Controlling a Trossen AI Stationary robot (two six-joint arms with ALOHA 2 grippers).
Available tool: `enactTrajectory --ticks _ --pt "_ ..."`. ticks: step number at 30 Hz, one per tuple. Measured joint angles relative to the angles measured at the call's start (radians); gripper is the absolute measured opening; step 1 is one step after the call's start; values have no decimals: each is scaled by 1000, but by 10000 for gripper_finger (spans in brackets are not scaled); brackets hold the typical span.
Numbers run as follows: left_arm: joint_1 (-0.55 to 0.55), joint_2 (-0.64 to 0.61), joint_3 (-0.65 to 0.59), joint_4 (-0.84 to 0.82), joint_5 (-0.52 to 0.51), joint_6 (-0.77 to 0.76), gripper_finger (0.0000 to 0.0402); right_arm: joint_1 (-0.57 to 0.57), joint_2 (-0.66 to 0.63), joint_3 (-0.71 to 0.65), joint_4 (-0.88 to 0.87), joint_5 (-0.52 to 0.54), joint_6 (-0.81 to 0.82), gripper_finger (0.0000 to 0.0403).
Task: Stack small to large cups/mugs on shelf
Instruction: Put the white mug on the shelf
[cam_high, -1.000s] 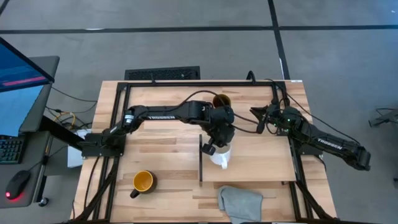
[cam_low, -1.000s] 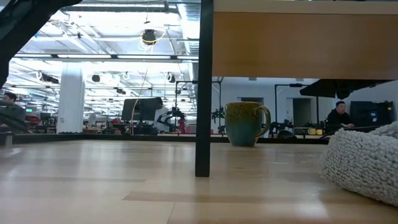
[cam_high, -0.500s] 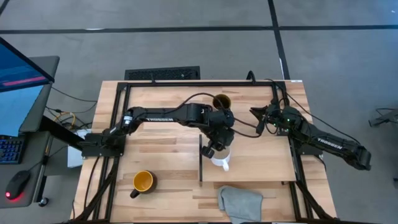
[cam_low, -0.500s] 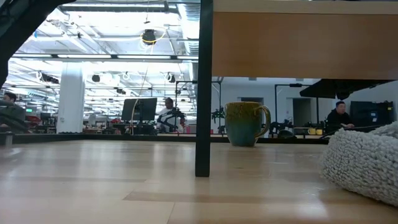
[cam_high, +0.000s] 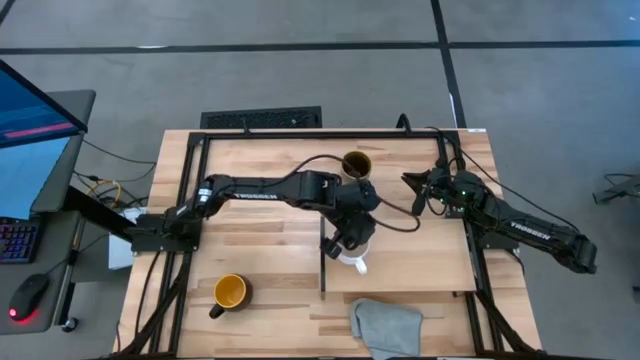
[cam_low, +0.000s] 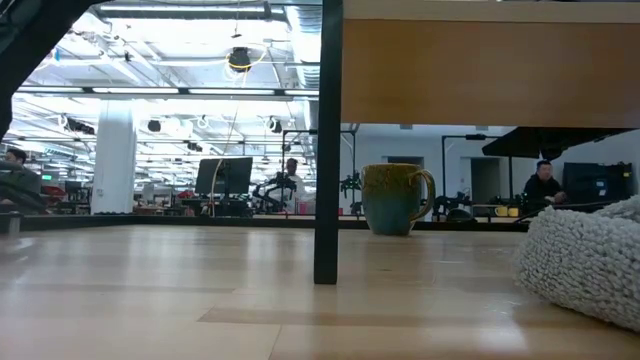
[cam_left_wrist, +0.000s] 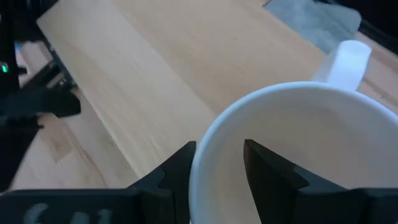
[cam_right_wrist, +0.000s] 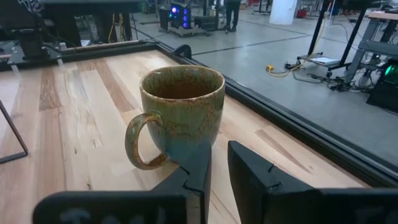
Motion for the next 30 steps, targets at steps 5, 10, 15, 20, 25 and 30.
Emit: enactTrajectory --ticks 5,10,15,20,25,30 --pt "-25 0 0 13 -2 47 124 0 0 0 0 0 0 76" --pt "-35 0 0 16 -3 72 124 0 0 0 0 0 1 76" --pt "-36 0 0 17 -3 74 124 0 0 0 0 0 2 76" --pt "-23 0 0 16 4 0 124 0 0 0 0 0 1 76" --pt "-19 0 0 17 5 -17 130 0 0 0 0 0 2 76" --pt "-21 0 0 17 6 -37 170 0 0 0 0 0 2 76"
